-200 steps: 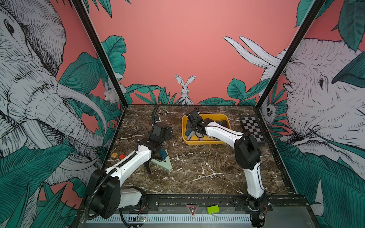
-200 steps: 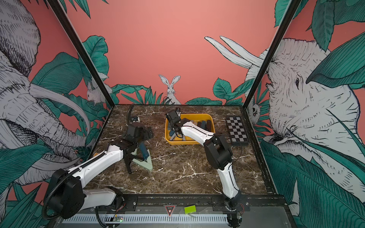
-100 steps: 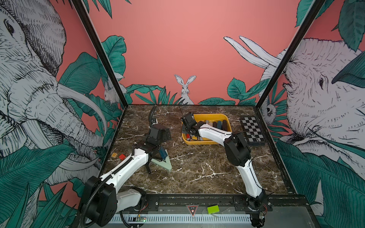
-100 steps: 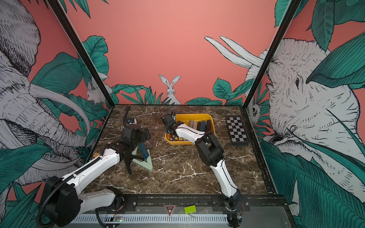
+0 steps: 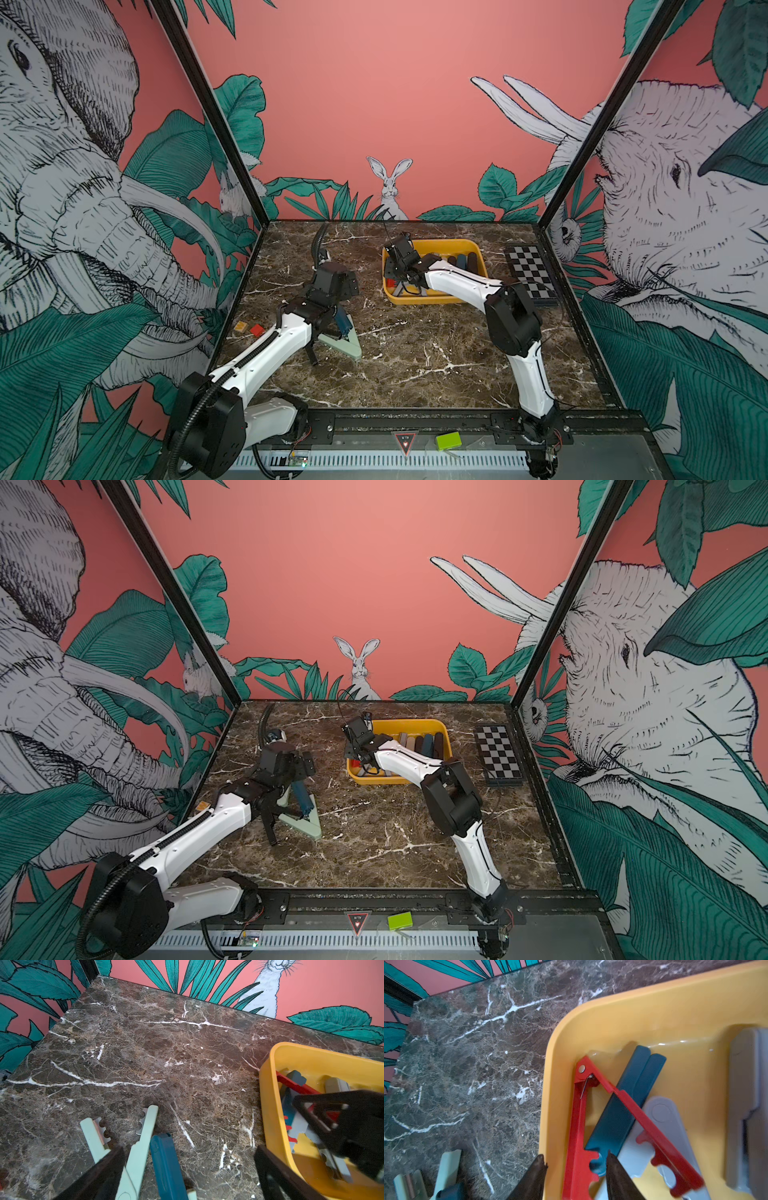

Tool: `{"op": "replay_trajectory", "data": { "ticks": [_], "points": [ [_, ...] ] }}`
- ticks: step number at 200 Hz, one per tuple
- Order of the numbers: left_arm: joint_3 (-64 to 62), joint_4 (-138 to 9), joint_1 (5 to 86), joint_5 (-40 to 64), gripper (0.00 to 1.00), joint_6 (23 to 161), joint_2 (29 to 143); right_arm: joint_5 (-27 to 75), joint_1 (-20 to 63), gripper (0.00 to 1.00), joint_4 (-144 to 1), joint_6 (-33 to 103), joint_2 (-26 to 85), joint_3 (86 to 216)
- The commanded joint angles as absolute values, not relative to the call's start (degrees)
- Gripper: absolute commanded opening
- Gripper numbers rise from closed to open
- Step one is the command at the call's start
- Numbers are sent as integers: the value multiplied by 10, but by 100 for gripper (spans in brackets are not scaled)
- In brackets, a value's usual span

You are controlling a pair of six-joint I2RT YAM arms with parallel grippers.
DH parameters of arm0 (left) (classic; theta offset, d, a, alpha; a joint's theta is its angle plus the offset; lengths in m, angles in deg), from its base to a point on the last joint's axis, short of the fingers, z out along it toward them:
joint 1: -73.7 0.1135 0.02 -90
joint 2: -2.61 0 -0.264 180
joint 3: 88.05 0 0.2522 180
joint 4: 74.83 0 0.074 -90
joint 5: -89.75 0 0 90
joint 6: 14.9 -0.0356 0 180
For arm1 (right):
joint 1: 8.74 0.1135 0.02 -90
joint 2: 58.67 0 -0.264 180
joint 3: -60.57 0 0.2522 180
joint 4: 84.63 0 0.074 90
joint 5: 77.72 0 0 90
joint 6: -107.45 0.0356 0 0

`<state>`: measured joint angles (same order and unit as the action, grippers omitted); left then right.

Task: Put the pruning pliers into the storage box
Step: Place the pruning pliers in the storage box, then pick up the pruning pliers from the center of the board.

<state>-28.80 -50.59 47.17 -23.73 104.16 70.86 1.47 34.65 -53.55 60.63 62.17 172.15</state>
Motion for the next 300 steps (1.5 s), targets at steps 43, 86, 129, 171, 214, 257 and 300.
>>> {"op": "replay_trajectory", "data": {
  "ticks": [43, 86, 129, 171, 214, 257, 300],
  "points": [
    [-308, -434, 476, -286, 99, 1057, 678, -20, 350, 54, -581, 520, 512, 1661],
    [-320, -407, 478, -297, 99, 1081, 673, 22, 349, 56, -611, 474, 463, 1591],
    [-349, -407, 566, -238, 99, 1090, 646, 135, 368, 58, -642, 503, 474, 1556],
    [-360, -379, 645, -212, 99, 1070, 629, 220, 417, 59, -668, 529, 563, 1618],
    [-388, -379, 723, -179, 99, 1059, 593, 306, 444, 58, -622, 525, 673, 1733],
    [-402, -377, 762, -144, 99, 1054, 583, 309, 462, 58, -569, 508, 755, 1820],
    [-416, -387, 766, -127, 99, 1059, 588, 324, 465, 57, -553, 506, 802, 1871]
  ]
}}
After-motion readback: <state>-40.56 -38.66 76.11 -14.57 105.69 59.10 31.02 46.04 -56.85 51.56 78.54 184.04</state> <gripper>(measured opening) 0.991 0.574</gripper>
